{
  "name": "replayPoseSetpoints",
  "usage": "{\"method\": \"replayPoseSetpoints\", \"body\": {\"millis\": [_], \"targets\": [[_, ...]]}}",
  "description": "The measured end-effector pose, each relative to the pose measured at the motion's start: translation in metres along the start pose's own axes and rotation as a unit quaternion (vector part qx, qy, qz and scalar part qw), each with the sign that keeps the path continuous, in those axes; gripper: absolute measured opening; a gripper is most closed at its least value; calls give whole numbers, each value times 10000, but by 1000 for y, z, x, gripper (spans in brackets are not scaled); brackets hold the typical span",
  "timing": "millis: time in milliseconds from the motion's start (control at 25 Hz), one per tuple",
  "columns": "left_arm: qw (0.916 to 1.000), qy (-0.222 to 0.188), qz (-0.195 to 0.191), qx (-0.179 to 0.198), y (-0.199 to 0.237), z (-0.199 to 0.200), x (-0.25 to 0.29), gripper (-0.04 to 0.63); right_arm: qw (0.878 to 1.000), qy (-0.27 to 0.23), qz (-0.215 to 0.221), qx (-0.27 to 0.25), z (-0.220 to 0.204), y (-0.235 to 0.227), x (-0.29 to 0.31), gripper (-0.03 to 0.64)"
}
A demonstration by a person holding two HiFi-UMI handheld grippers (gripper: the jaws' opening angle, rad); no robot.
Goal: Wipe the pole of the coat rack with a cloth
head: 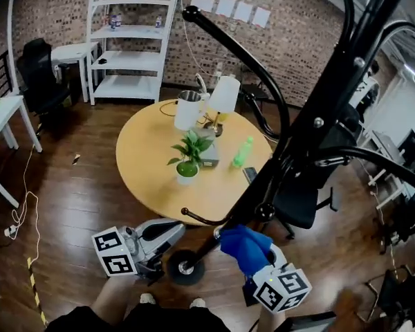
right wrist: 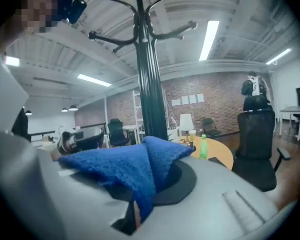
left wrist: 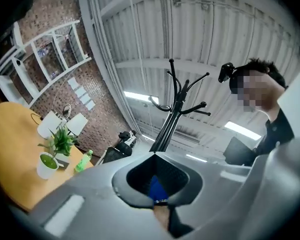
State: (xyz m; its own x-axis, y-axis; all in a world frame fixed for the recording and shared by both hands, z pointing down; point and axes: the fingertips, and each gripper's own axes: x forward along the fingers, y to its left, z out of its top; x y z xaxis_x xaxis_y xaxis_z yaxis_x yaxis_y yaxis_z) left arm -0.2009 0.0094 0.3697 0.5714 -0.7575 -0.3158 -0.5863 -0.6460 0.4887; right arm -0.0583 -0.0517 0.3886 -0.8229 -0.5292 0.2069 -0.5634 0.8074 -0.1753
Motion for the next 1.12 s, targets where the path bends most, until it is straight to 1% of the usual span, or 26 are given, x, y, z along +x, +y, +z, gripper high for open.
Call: {"method": "replayPoseSetpoints", "body": {"millis": [160,240,320,400,480,560,640,760,840,960,1040,1120], "targets": [[9989,221,-412,-95,-9,2,7,2,9972,-505,-384,397,25,18,-36,25],[9980,343,-503,-189,-14,-2,10,2,9917,-820,-420,899,26,24,-49,25],[9969,545,-540,-195,-18,-6,13,2,9824,-1062,-349,1496,22,25,-53,25],[9956,706,-605,-101,-23,-8,14,2,9769,-1060,-390,1815,10,23,-51,25],[9946,777,-690,-44,-24,-7,14,2,9741,-1019,-588,1933,-2,21,-45,25],[9924,877,-855,-98,-21,-5,14,3,9715,-1116,-902,1886,-8,24,-40,25],[9870,1043,-1195,-271,-18,-7,16,2,9670,-1281,-1406,1693,-12,27,-40,25],[9741,1345,-1733,-552,-10,-5,10,2,9528,-1329,-2222,1589,-25,31,-32,25],[9656,1547,-1994,-631,-1,2,2,2,9431,-1259,-2662,1542,-35,40,-17,25],[9576,1720,-2193,-732,16,13,-6,2,9252,-1149,-3220,1644,-57,42,6,24],[9536,1777,-2296,-793,21,18,-10,2,9118,-1096,-3541,1767,-71,32,15,25],[9510,1798,-2382,-807,21,21,-11,3,9033,-1018,-3807,1694,-77,16,25,24]]}}
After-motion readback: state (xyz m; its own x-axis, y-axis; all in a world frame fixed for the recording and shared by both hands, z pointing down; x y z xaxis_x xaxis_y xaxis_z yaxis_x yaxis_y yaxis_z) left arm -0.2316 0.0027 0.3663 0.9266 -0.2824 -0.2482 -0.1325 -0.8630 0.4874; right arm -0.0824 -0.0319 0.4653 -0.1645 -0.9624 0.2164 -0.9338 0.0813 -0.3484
